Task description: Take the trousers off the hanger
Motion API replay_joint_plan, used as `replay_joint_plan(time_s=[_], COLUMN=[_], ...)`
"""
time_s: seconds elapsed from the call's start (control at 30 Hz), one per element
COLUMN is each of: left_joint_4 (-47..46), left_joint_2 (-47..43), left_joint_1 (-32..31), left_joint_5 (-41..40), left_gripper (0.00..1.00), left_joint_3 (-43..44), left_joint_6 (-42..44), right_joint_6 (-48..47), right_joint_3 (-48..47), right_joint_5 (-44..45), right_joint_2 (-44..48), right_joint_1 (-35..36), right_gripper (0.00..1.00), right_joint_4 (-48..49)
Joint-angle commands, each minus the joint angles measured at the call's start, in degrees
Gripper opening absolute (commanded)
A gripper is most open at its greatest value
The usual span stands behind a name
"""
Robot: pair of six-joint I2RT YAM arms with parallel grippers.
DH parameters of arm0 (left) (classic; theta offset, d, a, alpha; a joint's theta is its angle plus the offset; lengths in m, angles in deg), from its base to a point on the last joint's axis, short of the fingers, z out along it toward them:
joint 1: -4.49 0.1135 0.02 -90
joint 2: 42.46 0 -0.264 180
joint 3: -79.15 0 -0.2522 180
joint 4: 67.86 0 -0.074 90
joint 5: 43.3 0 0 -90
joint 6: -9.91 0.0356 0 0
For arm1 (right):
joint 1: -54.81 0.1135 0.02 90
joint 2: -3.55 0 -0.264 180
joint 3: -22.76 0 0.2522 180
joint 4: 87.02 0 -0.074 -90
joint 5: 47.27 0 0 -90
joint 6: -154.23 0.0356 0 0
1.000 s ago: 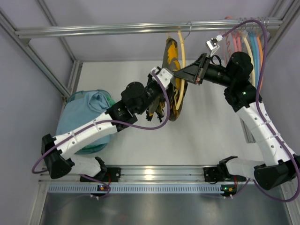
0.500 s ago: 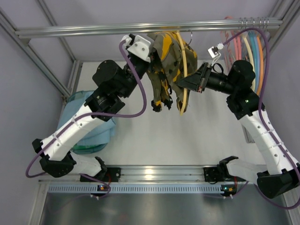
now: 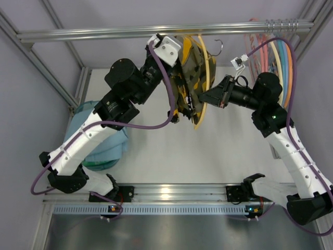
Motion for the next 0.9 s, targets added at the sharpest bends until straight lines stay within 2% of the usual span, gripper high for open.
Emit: replay_joint_plan(time_s=[0.0, 0.1, 0.23, 0.43, 0.57, 0.7, 0.8, 0.87], left_joint_4=[-27.41, -29.6, -33.03, -30.58, -27.33, -26.27, -24.78, -21.53], left_joint_2=[-4.66, -5.19, -5.98, -8.08, -8.7, -9.84, -11.16, -12.39], left_joint_1=[1.92, 2.54, 3.15, 4.03, 4.03, 4.03, 4.03, 4.03], left_joint_5=[-3.15, -3.33, -5.34, -9.21, -11.15, -10.89, -9.66, -8.61], left_gripper=[0.0, 0.0, 0.0, 0.0, 0.0, 0.0, 0.0, 0.0], left_joint_3=[10.72, 9.67, 5.19, -3.86, -9.4, -17.03, -20.38, -21.79], left_joint_6=[6.17, 10.63, 17.59, 14.45, 7.52, 4.51, 1.53, -2.76], right_joint_6=[-5.33, -3.56, -4.53, -2.68, -2.33, -2.15, -3.81, -7.49], right_joint_3=[4.06, 4.51, 2.92, -1.2, -2.79, -4.63, -6.22, -8.15], right_joint_5=[-0.94, -4.54, -14.62, -24.22, -25.91, -26.17, -22.93, -16.52], right_joint_2=[1.05, 0.88, -0.26, -2.2, -2.55, -2.64, -2.81, -2.73], right_joint_1=[-0.33, -1.65, -1.75, -1.48, 0.54, 1.16, 0.81, 0.63], right_gripper=[0.0, 0.0, 0.0, 0.0, 0.0, 0.0, 0.0, 0.0], right_joint_4=[-6.9, -5.32, -3.22, -0.93, -1.19, -1.54, -3.12, -5.94])
